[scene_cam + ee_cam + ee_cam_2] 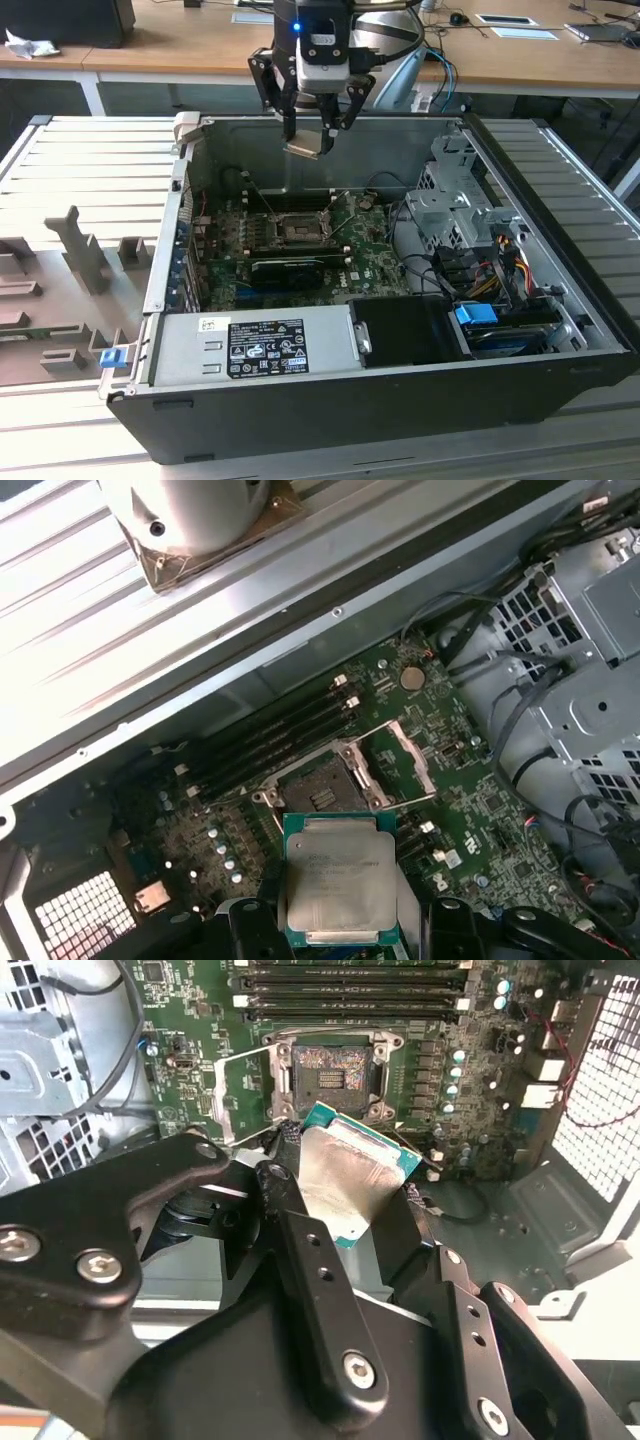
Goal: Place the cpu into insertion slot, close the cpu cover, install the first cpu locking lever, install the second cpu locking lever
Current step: 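Place the cpu into insertion slot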
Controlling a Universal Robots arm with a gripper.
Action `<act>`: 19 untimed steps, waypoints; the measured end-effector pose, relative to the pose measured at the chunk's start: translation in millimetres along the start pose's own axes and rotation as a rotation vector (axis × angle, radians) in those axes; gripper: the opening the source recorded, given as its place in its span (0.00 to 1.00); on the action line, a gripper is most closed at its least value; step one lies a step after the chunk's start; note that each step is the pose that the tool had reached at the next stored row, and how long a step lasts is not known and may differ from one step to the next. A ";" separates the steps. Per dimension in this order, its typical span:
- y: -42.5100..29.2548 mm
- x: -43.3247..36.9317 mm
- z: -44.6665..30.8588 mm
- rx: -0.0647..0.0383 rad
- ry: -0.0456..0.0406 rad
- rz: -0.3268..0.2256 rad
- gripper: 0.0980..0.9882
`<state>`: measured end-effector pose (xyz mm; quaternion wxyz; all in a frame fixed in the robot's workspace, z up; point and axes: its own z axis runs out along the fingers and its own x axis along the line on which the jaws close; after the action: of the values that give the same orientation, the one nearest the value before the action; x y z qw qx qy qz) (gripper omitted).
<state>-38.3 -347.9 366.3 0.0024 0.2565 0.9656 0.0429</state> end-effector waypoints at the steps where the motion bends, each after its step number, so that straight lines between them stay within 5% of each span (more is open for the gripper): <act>1: 0.0 0.0 0.0 0.000 -0.0006 0.007 0.48; 19: 0.0 0.0 0.1 -0.002 -0.0117 0.138 0.48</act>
<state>-38.3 -347.9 366.2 0.0054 0.3225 0.9456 0.0426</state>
